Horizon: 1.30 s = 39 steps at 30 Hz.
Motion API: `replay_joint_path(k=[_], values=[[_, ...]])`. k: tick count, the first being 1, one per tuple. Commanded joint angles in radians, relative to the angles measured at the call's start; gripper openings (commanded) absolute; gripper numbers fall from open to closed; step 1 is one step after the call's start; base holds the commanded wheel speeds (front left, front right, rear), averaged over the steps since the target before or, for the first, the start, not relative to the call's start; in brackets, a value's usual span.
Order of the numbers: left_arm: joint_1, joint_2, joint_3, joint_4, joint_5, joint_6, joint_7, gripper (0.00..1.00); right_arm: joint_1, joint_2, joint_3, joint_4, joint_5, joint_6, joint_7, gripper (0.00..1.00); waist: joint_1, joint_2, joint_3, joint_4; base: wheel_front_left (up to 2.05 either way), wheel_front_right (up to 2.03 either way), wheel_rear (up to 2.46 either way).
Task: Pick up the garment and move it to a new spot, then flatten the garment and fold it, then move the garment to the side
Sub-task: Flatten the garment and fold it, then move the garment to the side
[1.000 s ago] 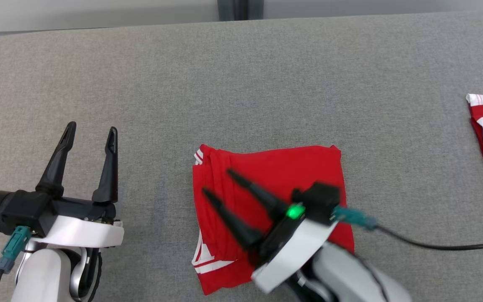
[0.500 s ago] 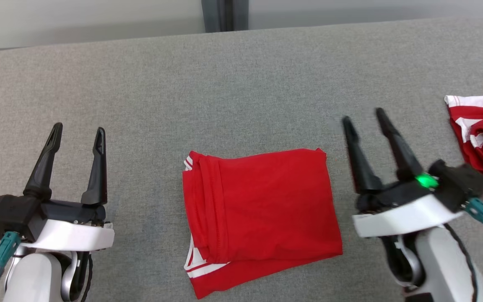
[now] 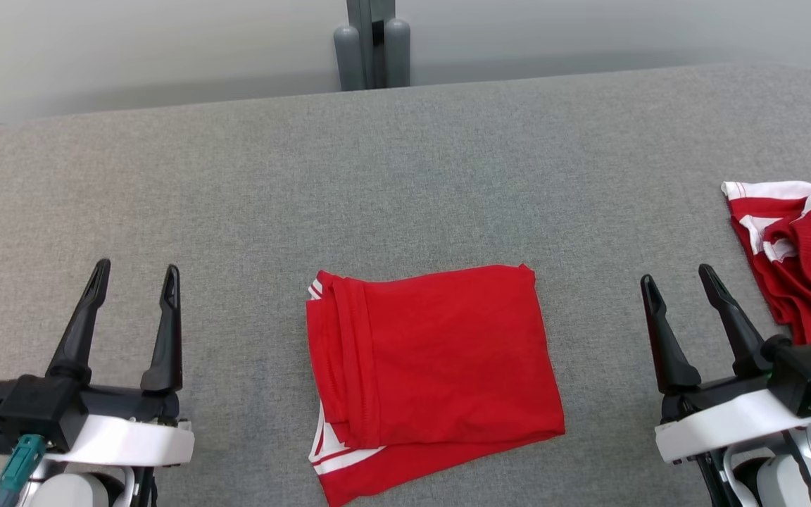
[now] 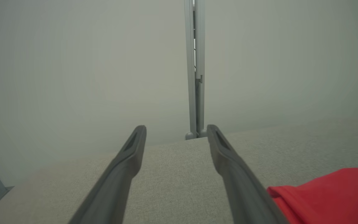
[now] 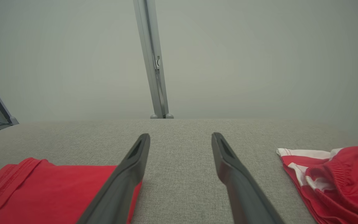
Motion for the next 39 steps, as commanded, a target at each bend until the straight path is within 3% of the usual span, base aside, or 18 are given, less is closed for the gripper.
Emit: replay_joint_path(k=[1,18,24,32,39], values=[[0.010,0.002,0.003,0.000,0.002,0.006,-0.003,1.00,0.010,-0.001,-0.003,-0.011,-0.008,0.000,0.004,1.00,0.0000,0.0000,-0.007,0.001,0.00,0.00,0.00],[0.045,0.009,-0.019,-0.007,0.007,0.021,0.000,1.00,0.041,0.011,-0.012,-0.047,-0.005,0.000,0.041,1.00,0.0000,0.0000,-0.026,0.010,0.00,0.00,0.00],[0.014,0.012,-0.032,-0.009,0.008,0.022,0.002,1.00,0.026,0.004,-0.007,-0.022,-0.007,0.000,0.055,1.00,0.0000,0.0000,-0.006,0.051,0.00,0.00,0.00],[-0.024,-0.002,-0.046,-0.004,0.006,0.026,-0.002,1.00,-0.004,-0.009,0.065,0.190,0.027,0.000,0.063,1.00,0.0000,0.0000,0.016,0.145,0.00,0.00,0.00],[-0.037,-0.013,-0.043,-0.008,0.002,0.027,-0.003,1.00,-0.051,-0.002,0.128,0.337,0.071,0.000,0.038,1.00,0.0000,0.0000,0.027,0.183,0.00,0.00,0.00]])
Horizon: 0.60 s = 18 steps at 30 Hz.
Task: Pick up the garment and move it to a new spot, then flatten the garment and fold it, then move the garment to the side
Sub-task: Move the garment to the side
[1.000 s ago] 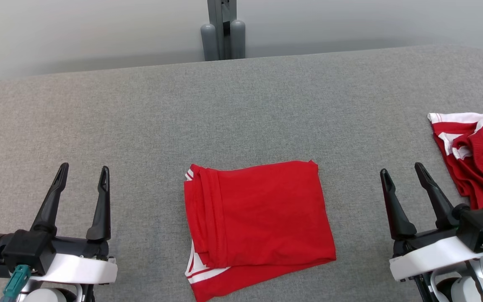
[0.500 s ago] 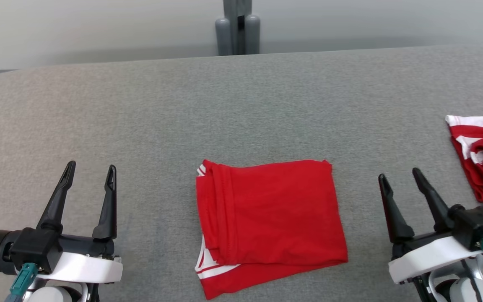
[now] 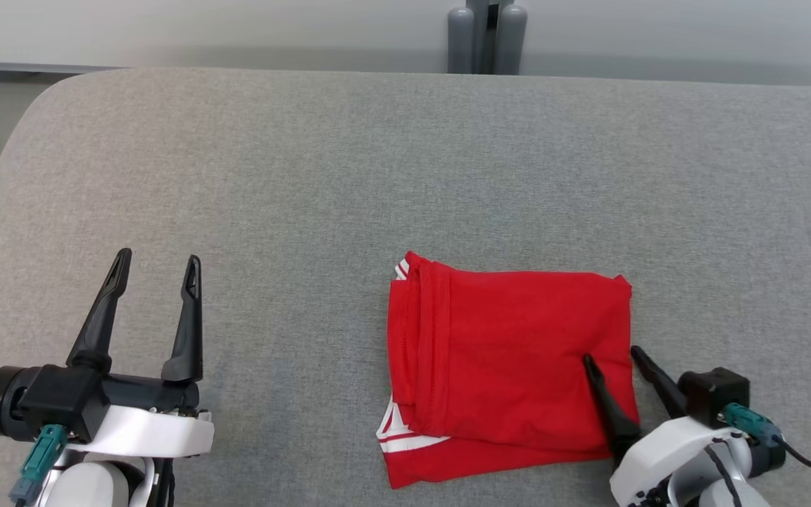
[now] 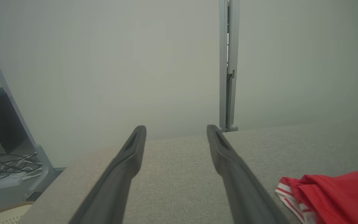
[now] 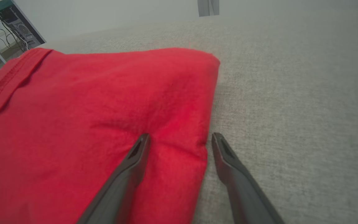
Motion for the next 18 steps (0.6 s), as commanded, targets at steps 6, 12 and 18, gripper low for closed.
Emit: replay_joint_path(k=[6,12,18], values=[[-0.019,-0.006,0.010,-0.008,0.001,0.001,-0.003,1.00,-0.054,-0.010,0.065,0.105,0.052,0.000,0.003,0.00,0.0000,0.0000,0.011,0.009,0.00,0.00,0.00],[-0.019,-0.004,0.016,-0.022,0.004,-0.003,-0.003,1.00,-0.088,-0.038,0.078,0.122,0.062,0.000,-0.037,0.00,0.0000,0.0000,0.020,-0.023,0.00,0.00,0.00],[-0.014,0.004,0.024,-0.052,0.006,-0.004,-0.003,1.00,-0.098,-0.061,0.078,0.072,0.023,0.000,-0.063,0.00,0.0000,0.0000,0.043,-0.119,0.00,0.00,0.00]])
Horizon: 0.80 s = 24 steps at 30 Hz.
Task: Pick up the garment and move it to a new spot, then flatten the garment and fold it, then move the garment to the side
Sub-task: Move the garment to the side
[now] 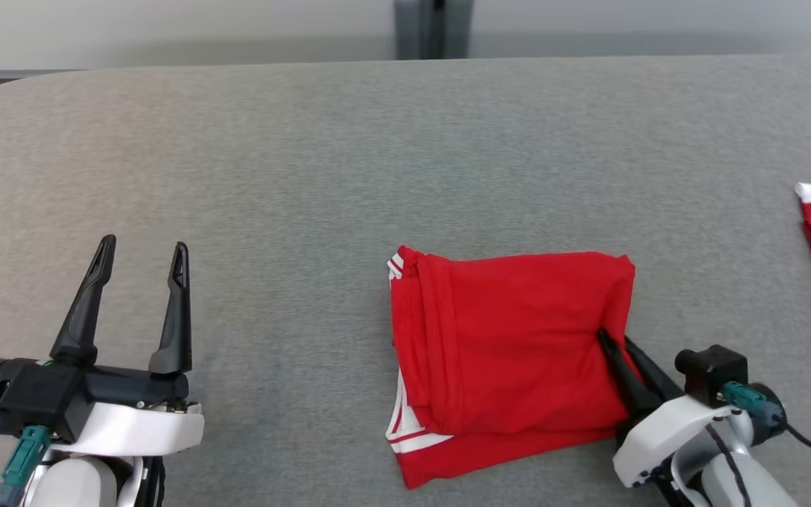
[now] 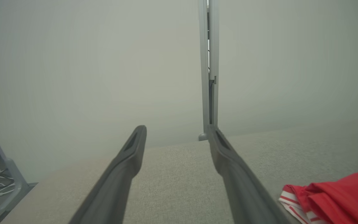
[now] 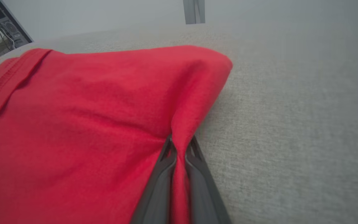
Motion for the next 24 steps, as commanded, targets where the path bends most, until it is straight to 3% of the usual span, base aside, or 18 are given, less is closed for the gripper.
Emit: replay_joint_path(k=[1,13,24], values=[[-0.013,0.005,0.002,-0.009,0.000,-0.004,-0.003,1.00,-0.004,-0.023,-0.015,-0.017,-0.016,-0.001,-0.013,0.00,0.0000,0.0000,0.019,-0.058,0.00,0.00,0.00],[-0.055,0.062,-0.005,-0.072,0.007,-0.018,0.010,1.00,-0.020,-0.071,-0.112,-0.161,-0.108,-0.001,-0.009,0.00,0.0000,0.0000,0.107,-0.301,0.00,0.00,0.00],[-0.133,0.093,-0.068,-0.110,0.008,-0.036,0.043,1.00,-0.205,-0.169,-0.159,-0.181,-0.118,-0.001,-0.012,0.00,0.0000,0.0000,0.196,-0.358,0.00,0.00,0.00]])
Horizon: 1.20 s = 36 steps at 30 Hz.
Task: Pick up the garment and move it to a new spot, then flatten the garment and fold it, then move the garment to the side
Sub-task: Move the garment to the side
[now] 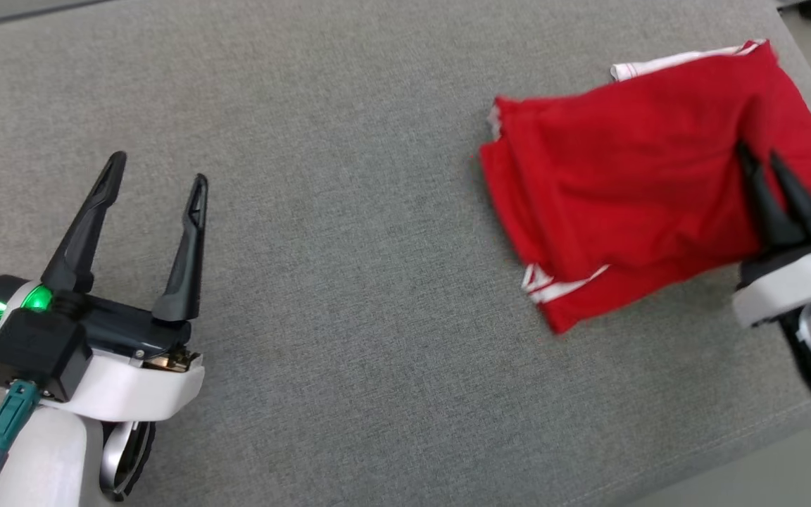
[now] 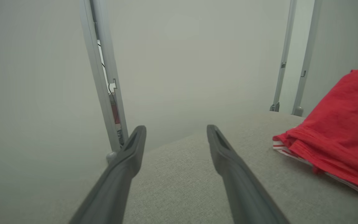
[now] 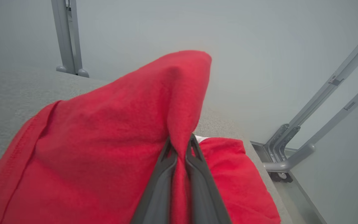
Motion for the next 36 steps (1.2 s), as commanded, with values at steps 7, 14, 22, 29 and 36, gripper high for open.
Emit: replay_joint_path(k=[7,14,22,29,36], values=[[-0.071,0.016,-0.044,0.008,-0.009,-0.012,-0.003,1.00,-0.141,-0.115,-0.060,0.101,0.021,0.000,-0.017,0.00,0.0000,0.0000,0.072,0.030,0.00,0.00,0.00],[-0.104,0.025,-0.074,0.021,-0.021,-0.017,-0.017,1.00,-0.221,-0.265,-0.037,0.188,0.023,0.000,0.020,0.00,0.0000,0.0000,0.099,0.065,0.00,0.00,0.00],[-0.121,0.036,-0.084,0.025,-0.024,-0.016,-0.024,1.00,-0.307,-0.286,-0.026,0.329,-0.045,0.000,0.016,1.00,0.0000,0.0000,0.112,0.080,0.00,0.00,0.00],[-0.102,0.039,-0.073,0.044,-0.033,-0.006,-0.033,1.00,-0.300,-0.234,-0.083,0.397,-0.053,0.000,-0.035,1.00,0.0000,0.0000,0.085,0.079,0.00,0.00,0.00],[-0.042,0.041,-0.034,0.056,-0.043,0.033,-0.044,1.00,-0.190,-0.086,-0.191,0.202,-0.017,0.000,-0.071,1.00,0.0000,0.0000,-0.002,0.071,0.00,0.00,0.00]])
